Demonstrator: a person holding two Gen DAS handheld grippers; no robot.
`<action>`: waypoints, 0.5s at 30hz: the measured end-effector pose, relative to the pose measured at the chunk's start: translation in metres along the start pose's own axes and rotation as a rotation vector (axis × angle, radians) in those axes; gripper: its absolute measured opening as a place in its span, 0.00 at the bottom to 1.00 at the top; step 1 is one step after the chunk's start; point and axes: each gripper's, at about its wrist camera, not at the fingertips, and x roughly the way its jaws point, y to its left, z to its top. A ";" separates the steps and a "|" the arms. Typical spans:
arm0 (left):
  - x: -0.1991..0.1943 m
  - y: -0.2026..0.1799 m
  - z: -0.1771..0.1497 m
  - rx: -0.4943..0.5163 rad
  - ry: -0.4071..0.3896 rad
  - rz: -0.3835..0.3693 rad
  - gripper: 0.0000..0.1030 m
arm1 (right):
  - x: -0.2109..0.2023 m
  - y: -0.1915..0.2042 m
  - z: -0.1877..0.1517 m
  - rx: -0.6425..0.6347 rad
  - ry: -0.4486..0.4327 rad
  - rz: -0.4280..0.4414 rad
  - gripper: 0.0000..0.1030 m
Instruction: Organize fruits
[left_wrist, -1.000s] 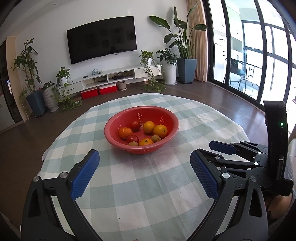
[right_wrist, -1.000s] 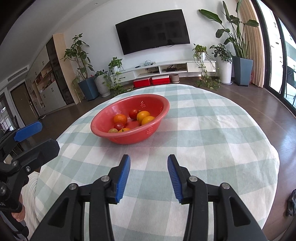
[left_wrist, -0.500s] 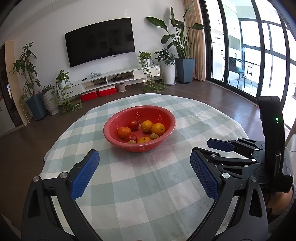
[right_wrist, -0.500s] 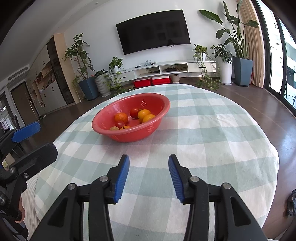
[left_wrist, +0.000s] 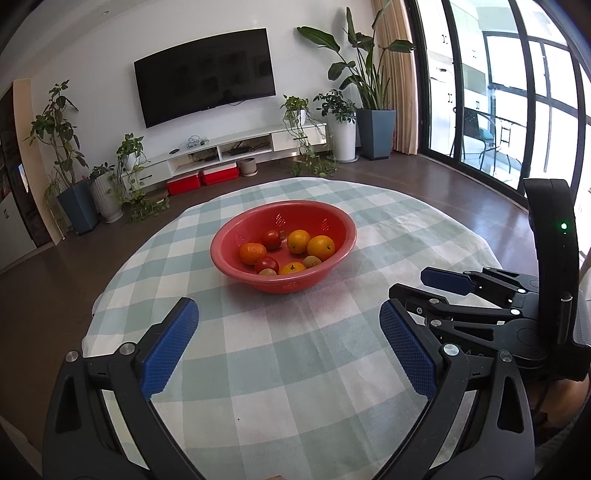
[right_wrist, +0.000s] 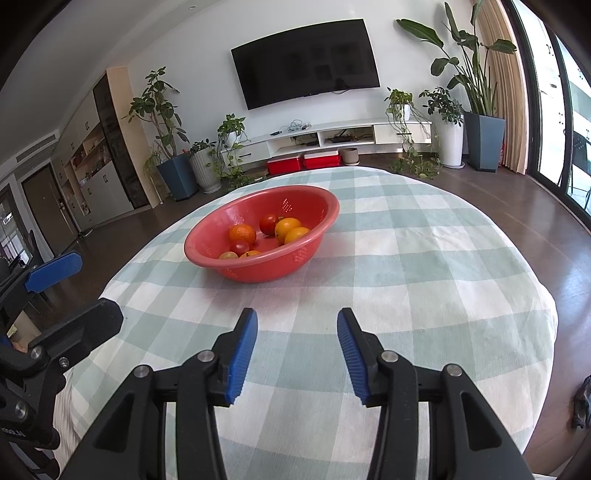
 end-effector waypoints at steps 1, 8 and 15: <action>0.000 0.000 0.000 -0.001 0.001 0.000 0.97 | 0.000 0.000 0.000 0.001 0.000 0.000 0.48; 0.000 0.001 -0.001 -0.002 0.003 -0.002 0.97 | 0.000 0.000 0.000 0.000 0.001 0.001 0.48; 0.000 0.001 -0.002 0.001 0.003 -0.005 0.97 | 0.000 0.000 0.000 0.001 0.000 0.001 0.49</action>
